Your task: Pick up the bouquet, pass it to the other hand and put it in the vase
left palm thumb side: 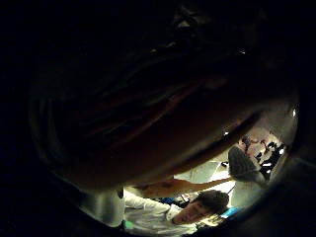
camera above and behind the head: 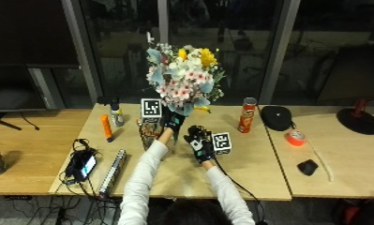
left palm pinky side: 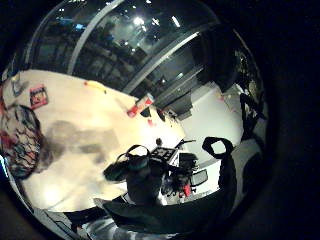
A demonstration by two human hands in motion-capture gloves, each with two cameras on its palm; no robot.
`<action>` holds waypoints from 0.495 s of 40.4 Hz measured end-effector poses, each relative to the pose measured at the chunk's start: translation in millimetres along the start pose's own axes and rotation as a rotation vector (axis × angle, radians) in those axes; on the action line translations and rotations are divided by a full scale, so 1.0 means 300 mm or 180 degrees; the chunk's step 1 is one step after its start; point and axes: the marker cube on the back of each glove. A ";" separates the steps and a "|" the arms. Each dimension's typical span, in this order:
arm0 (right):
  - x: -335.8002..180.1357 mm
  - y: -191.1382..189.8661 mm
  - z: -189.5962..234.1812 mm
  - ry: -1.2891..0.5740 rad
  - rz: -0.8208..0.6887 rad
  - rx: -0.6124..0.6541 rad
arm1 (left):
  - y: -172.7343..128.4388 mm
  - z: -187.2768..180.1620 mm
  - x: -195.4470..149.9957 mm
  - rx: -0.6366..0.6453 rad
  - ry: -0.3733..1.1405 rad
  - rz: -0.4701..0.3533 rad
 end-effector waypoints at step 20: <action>0.065 -0.050 -0.243 0.1006 0.0317 0.0940 | -0.237 -0.278 0.152 0.0874 0.0045 0.0643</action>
